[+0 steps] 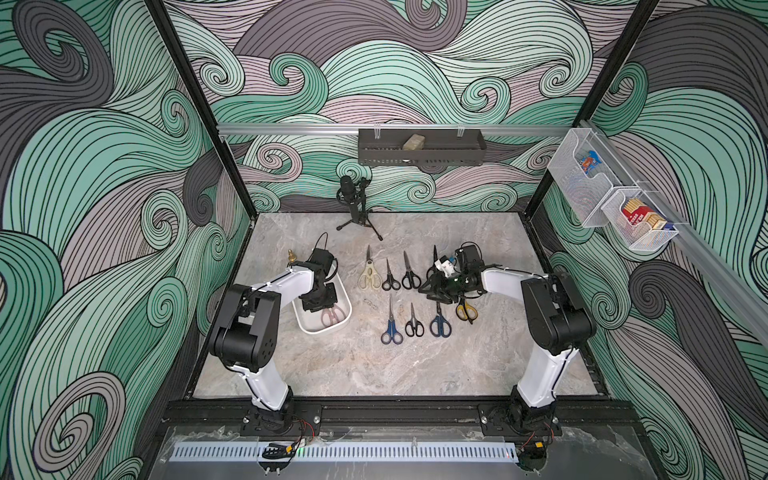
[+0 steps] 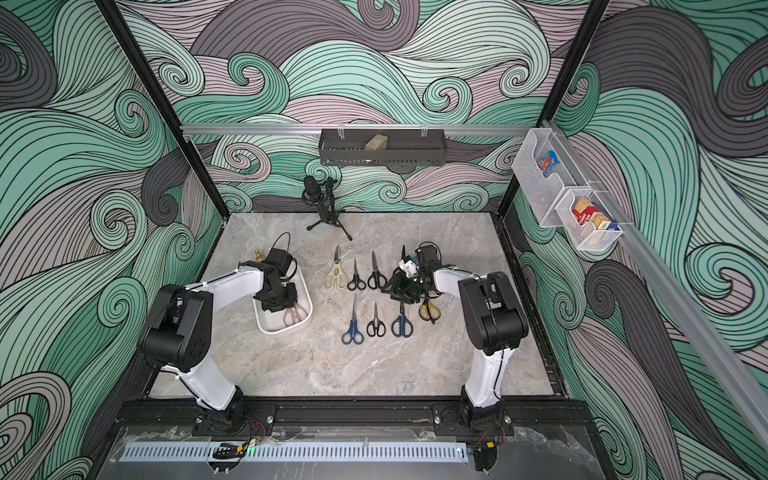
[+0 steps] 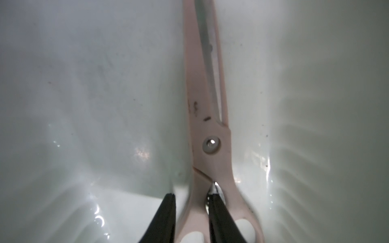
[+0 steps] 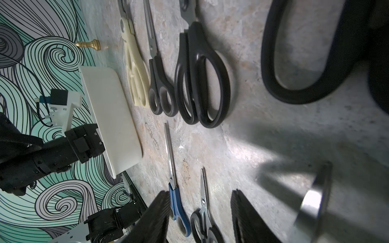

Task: Take the scissors out of the storage box
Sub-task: Pick up the scissors from the storage box.

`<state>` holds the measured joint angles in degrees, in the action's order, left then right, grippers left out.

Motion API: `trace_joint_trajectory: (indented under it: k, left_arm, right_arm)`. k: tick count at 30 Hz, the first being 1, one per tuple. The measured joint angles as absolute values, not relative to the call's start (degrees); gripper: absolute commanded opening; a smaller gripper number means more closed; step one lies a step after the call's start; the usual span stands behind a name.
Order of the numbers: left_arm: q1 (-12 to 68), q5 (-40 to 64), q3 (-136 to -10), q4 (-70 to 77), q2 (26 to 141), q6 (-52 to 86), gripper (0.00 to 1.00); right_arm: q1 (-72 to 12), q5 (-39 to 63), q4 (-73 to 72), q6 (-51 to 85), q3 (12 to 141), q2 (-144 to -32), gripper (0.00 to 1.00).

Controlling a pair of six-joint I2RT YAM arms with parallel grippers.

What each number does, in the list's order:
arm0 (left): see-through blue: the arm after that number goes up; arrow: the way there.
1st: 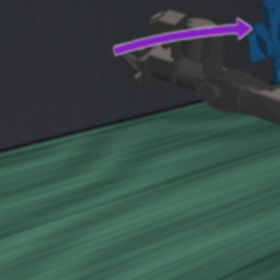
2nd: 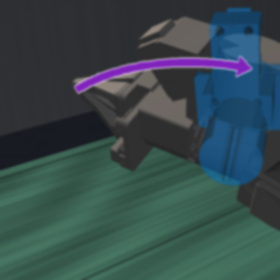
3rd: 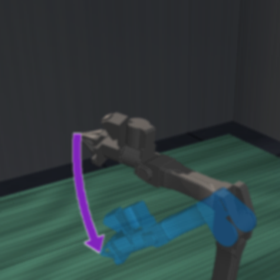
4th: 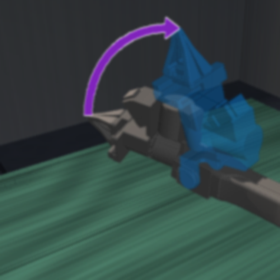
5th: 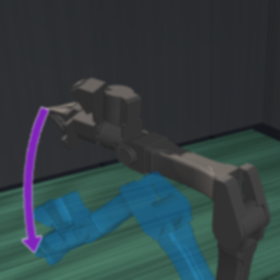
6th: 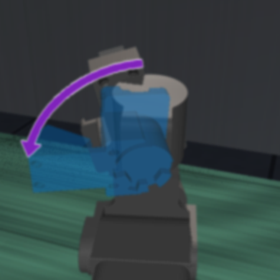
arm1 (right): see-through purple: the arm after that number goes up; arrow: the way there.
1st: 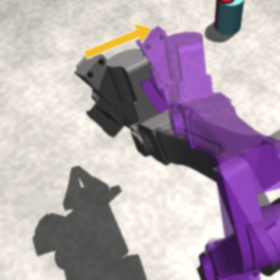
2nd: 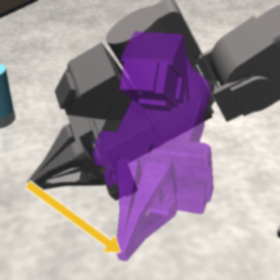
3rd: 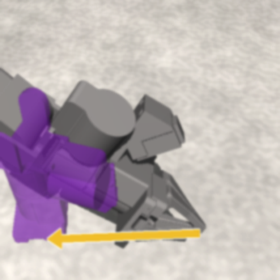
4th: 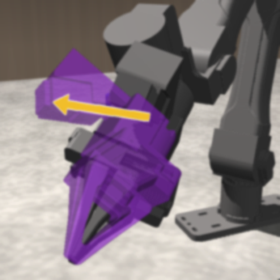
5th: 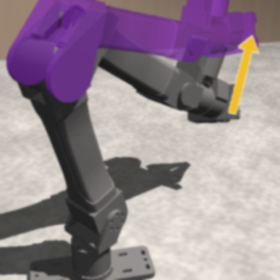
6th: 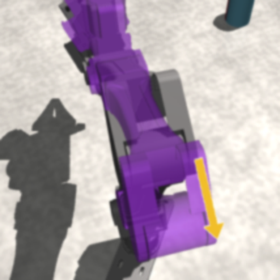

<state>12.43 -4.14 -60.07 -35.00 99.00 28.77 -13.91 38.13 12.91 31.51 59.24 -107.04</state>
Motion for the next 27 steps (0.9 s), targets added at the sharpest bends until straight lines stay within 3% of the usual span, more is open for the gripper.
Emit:
trace_joint_trajectory:
  k: [10,17,27]
  left_arm:
    - [11.94,-8.36,-61.39,-34.15,97.32,30.37,0.31]
    - [11.94,-5.87,-61.06,-35.97,94.43,30.22,0.32]
    - [11.94,-2.35,-51.37,-39.51,90.85,30.02,0.31]
  right_arm:
    - [-13.91,38.17,12.95,30.61,59.24,-107.04,0.50]
    - [-13.91,38.28,13.08,30.59,59.24,-107.04,0.50]
    - [-13.91,38.28,13.08,30.59,59.24,-107.04,0.51]
